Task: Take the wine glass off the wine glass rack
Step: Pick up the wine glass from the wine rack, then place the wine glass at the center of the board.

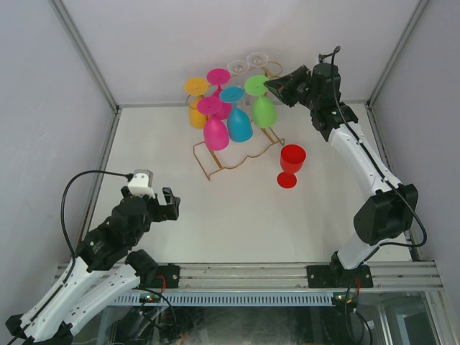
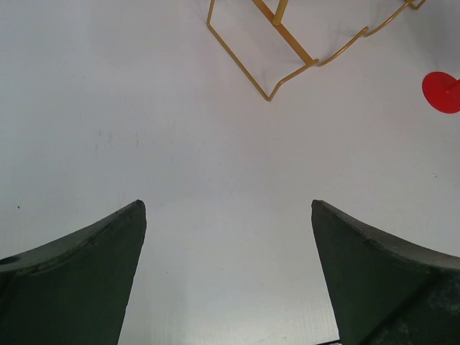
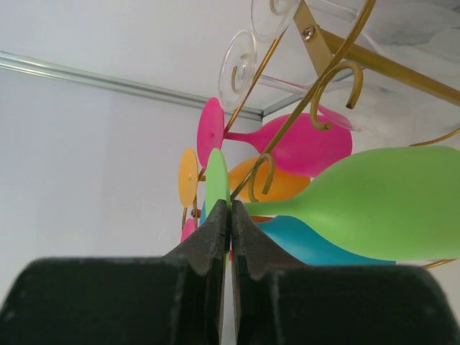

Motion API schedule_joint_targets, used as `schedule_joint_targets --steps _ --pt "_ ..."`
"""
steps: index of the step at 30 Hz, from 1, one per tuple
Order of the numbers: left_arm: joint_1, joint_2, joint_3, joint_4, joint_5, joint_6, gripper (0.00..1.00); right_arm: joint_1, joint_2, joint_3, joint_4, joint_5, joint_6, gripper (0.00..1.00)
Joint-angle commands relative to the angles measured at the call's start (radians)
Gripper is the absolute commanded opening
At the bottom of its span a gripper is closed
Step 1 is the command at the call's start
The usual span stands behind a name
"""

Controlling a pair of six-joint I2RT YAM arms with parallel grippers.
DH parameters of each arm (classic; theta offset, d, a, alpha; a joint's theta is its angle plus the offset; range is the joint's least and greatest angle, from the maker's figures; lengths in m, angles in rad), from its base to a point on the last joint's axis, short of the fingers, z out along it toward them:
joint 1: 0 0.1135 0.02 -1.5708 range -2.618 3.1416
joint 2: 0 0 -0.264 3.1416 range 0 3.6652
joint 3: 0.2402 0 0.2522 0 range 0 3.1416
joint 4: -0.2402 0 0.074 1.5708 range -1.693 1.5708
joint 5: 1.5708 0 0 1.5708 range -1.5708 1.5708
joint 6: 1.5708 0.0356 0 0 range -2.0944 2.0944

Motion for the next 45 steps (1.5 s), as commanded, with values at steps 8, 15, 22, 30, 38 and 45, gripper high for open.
schedule_joint_targets --steps 8,15,22,30,38,45 --pt "0.004 0.006 0.021 0.037 0.006 0.001 1.0 -0.003 -0.082 -0.001 -0.001 -0.015 -0.051 0.0" --pt "0.004 0.008 0.022 0.037 0.008 0.002 1.0 -0.006 -0.13 -0.058 0.019 0.006 -0.052 0.0" --pt "0.004 0.008 0.022 0.037 0.007 0.003 1.0 -0.005 -0.245 -0.19 0.106 -0.027 -0.07 0.0" --pt "0.005 0.009 0.028 0.021 0.006 0.003 1.0 0.004 -0.47 -0.388 0.274 -0.159 -0.172 0.0" --pt "0.005 -0.047 0.016 0.042 -0.014 0.001 1.0 0.052 -0.79 -0.724 0.423 -0.285 -0.177 0.0" --pt "0.005 -0.05 0.043 0.035 -0.001 -0.15 1.0 0.209 -0.994 -0.884 0.377 -0.322 -0.277 0.0"
